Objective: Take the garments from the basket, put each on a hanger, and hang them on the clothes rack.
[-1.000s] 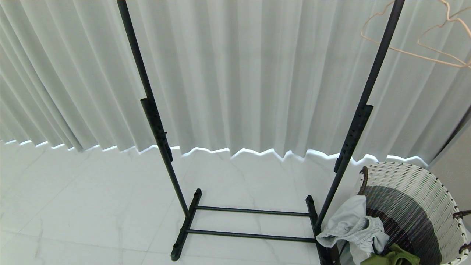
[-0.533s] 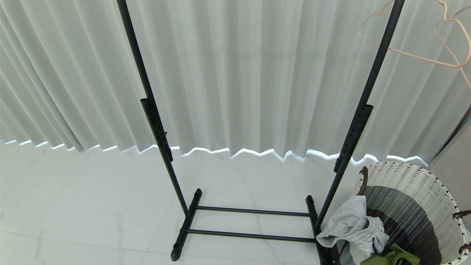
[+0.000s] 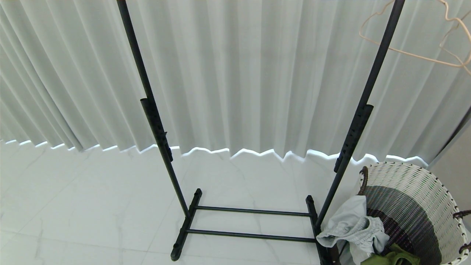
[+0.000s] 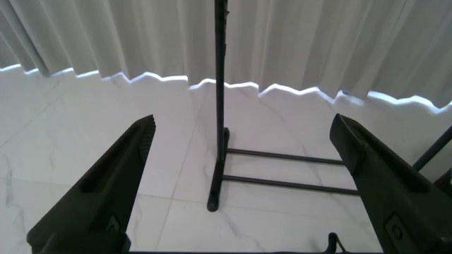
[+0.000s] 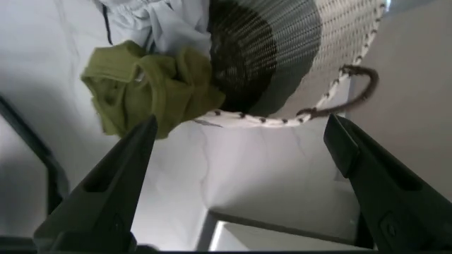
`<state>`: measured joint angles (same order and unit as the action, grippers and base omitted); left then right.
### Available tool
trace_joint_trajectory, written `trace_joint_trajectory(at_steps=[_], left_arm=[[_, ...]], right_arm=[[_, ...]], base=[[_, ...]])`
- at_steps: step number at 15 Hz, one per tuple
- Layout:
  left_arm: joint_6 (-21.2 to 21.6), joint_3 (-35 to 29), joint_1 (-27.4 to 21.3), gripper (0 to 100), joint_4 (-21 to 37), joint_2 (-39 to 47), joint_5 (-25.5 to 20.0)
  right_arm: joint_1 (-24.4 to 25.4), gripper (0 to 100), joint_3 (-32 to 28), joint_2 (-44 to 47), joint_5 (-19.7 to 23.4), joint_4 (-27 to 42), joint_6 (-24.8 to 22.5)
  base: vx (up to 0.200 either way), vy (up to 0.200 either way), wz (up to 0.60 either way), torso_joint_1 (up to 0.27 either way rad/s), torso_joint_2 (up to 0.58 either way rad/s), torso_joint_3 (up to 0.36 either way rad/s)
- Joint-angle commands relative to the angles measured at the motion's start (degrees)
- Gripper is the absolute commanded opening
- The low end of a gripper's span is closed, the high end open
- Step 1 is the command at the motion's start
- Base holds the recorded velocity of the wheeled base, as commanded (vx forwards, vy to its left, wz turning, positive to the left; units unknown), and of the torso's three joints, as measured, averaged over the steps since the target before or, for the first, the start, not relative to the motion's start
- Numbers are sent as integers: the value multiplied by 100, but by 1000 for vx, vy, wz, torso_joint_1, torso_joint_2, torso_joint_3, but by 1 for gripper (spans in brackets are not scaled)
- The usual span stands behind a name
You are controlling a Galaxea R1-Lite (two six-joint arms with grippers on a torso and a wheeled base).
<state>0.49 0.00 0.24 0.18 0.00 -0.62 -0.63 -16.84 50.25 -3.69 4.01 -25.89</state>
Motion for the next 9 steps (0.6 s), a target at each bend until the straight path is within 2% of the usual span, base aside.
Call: trace_joint_trajectory(at_steps=[1,4,9], left_arm=[[4,0,2,100,-1,0,1],[-5,0,2,100,-1,0,1],[-5,0,2,100,-1,0,1]], right_arm=[[2,100,163,1453,18,-682,-329],[2,100,497,2147,97,-1403,-768],[63,100,550,2885,158,-1632,-926]], base=[[0,0,0,0,0,0],[0,0,0,0,0,0],[0,0,0,0,0,0]])
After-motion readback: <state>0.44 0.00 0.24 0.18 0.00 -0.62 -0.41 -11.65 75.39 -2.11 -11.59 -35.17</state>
